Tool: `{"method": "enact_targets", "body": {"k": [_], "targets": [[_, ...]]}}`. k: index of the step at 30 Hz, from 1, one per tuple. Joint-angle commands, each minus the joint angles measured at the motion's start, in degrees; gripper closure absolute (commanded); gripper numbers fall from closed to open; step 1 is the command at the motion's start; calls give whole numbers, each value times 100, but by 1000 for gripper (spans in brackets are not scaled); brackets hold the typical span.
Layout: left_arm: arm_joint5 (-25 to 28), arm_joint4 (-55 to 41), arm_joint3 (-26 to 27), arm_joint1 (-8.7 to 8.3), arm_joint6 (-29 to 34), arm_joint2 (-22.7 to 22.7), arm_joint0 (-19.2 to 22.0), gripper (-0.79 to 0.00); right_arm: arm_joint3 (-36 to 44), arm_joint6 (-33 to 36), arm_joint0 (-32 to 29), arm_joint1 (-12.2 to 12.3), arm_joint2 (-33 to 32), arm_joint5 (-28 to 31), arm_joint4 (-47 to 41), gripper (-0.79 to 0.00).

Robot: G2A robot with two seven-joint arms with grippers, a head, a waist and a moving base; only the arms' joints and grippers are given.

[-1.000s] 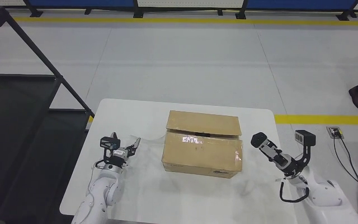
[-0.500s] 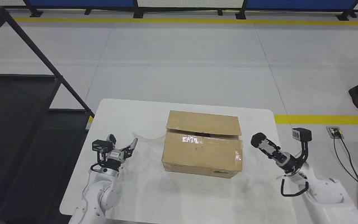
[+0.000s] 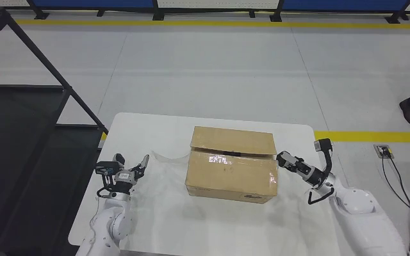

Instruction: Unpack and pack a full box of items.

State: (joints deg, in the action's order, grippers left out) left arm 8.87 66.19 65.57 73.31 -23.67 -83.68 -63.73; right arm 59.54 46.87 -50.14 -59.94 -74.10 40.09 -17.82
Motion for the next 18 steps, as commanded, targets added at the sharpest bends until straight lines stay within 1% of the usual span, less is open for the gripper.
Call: {"method": "enact_targets", "body": {"k": [1,4,9,18], "targets": [[-90,-141,-28,12,-36,-35,11,-785,-157,119,121,-41,129,101,-131,-785],[-159,-330,-55,28,-99,-77,26,-785,-366,289,268,-107,315,275,-332,-785],[-81,-441,-43,26,-128,-140,5,-785,-630,358,479,-198,550,431,-407,-785],[273,-148,15,-24,-66,-176,-127,-785,-815,396,755,-323,850,507,-416,-785]]}}
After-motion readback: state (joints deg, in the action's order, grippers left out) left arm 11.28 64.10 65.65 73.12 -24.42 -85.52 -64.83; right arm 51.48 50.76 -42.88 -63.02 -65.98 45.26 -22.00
